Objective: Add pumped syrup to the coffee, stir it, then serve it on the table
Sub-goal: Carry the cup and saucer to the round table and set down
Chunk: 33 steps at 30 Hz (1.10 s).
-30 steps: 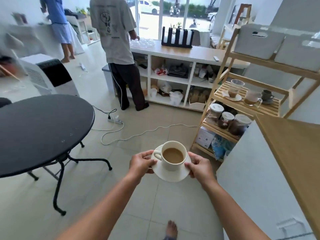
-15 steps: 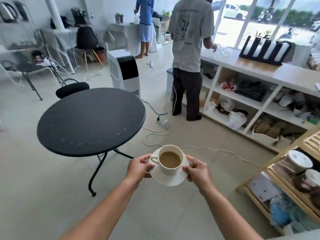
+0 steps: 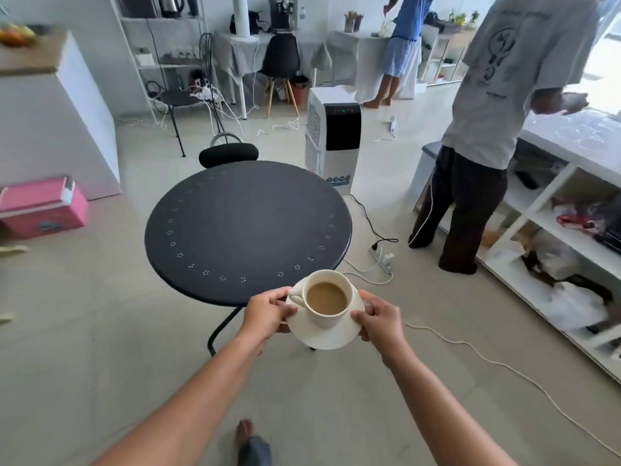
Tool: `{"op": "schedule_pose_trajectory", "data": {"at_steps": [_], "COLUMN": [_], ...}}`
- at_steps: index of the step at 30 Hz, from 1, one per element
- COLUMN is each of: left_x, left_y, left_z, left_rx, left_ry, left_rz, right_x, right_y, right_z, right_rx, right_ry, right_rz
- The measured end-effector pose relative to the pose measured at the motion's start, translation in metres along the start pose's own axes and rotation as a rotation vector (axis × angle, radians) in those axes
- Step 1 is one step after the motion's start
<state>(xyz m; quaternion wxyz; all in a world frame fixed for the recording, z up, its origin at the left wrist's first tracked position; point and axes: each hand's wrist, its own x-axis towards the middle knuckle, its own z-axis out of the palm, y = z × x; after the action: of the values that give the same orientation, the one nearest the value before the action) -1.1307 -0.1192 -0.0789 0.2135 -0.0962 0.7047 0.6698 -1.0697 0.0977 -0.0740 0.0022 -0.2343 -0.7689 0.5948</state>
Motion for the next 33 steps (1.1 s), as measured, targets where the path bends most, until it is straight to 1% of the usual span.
{"op": "schedule_pose_trajectory", "data": {"at_steps": [4,9,19,27,33], "left_x": [0.041,0.097,0.202,0.273,0.319], "left_y": [0.011,0.034,0.082,0.101,0.105], "left_z": [-0.018,-0.043,-0.098,-0.122,-0.127], "left_rx": [-0.027,-0.053,-0.038,-0.085,-0.167], "left_ry": [0.048,0.063,0.132,0.235,0.383], "left_rz": [-0.014,-0.039,-0.045,-0.089,-0.139], "right_x": [0.047,0.103,0.210,0.289,0.357], "right_y": [-0.010,-0.033,-0.083,-0.116,-0.128], "right_z": [0.024,0.058,0.131,0.167,0.194], "right_rx": [-0.010,-0.038,-0.158,-0.215,-0.229], "right_ry": [-0.012,-0.034,-0.040,-0.138,-0.247], "right_rz": [0.019,0.029,0.023,-0.020,-0.008]}}
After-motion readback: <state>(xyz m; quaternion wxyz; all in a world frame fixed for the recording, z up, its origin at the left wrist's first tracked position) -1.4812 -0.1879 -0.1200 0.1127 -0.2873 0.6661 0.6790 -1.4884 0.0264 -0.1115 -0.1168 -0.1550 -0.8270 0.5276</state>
